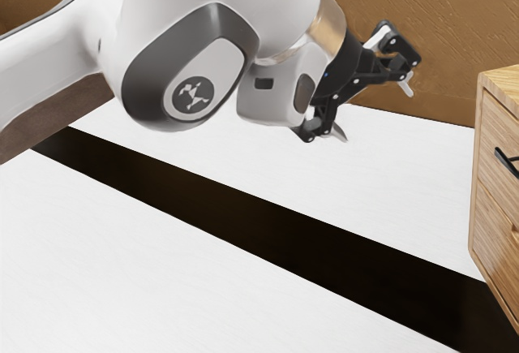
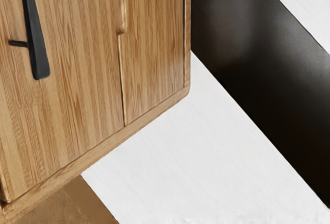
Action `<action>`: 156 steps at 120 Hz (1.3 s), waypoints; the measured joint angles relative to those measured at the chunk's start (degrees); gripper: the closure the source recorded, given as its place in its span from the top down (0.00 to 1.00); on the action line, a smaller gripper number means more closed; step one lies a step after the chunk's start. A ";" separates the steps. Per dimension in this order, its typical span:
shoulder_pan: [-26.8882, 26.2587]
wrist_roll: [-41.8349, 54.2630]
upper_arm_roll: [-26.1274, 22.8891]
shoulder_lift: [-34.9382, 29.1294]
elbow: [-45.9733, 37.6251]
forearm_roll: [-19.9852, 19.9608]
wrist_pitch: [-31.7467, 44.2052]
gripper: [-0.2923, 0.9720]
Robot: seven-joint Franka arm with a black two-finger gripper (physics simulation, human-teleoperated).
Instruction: Pull the drawer handle with one arm to open the drawer
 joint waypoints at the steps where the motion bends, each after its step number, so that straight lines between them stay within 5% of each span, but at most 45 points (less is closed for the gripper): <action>1: 0.33 -0.05 0.00 0.00 0.00 -0.02 0.03 0.75; 32: 6.19 -1.27 -2.29 0.37 -0.13 -0.07 0.62 0.75; 53: 3.17 -1.82 -4.24 0.20 -0.07 0.15 0.78 0.74; 91: -3.71 -2.33 -6.69 0.34 1.98 0.47 1.25 0.57; 156: 2.17 -2.63 -6.53 4.98 3.24 1.42 9.15 0.52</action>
